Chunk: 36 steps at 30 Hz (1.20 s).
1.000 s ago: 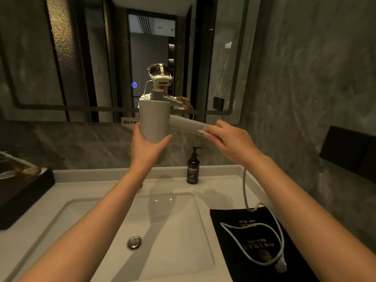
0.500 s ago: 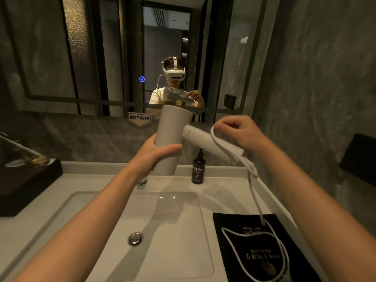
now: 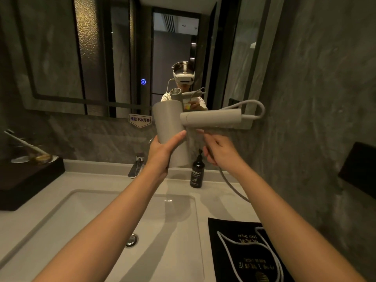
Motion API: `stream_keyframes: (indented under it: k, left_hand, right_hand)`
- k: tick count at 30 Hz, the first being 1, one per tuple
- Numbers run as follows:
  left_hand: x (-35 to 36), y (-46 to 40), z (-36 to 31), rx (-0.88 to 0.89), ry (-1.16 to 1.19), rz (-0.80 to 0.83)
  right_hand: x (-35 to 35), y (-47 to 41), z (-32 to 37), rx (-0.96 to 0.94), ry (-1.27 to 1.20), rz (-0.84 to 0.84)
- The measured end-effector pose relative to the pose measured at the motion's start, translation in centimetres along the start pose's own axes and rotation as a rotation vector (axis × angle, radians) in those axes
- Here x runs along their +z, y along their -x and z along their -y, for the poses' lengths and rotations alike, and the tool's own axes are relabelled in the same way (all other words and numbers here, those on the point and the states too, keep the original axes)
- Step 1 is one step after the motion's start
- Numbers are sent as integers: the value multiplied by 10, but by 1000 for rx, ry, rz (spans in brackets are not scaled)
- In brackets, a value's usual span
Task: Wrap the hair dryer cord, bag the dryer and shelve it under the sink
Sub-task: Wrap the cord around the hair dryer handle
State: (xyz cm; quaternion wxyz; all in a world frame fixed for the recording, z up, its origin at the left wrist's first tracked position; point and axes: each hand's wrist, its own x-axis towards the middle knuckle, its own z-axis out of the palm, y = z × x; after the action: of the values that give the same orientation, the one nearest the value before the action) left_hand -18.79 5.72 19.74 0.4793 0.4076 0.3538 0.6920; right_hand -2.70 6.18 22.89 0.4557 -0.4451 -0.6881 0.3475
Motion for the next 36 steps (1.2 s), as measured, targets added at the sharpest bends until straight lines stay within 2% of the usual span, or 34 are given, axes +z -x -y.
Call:
stream_keyframes:
  k: [2, 5, 9, 12, 15, 18, 21, 25, 30, 36]
  left_hand:
    - [1, -7, -3, 51, -24, -86]
    - [0, -15, -9, 114, -101, -154]
    - [4, -14, -14, 256, -327, -155]
    - [3, -13, -17, 351, -511, -131]
    - [-6, -14, -23, 372, -657, -64]
    - [-15, -12, -28, 378, -734, 91]
    - [-23, -10, -31, 306, -748, 230]
    - [-33, -6, -36, 222, -699, 340]
    - [-40, -5, -48, 264, -804, 354]
    - [-45, -5, -60, 284, -853, 383]
  right_hand:
    - [-1, 5, -5, -102, 205, 44]
    - [-5, 9, -2, -138, 454, 96]
    - [-3, 8, 12, -220, 767, 73]
    - [-10, 6, 16, -372, 1009, 14]
    - [-27, 4, 28, -437, 971, 67]
    - [-44, -2, 42, -426, 869, 130]
    - [-55, -7, 49, -437, 762, 135]
    - [-57, -12, 45, -359, 653, 179]
    - [-54, -12, 36, -297, 668, 259]
    - [-51, -4, 47, -318, 855, 217]
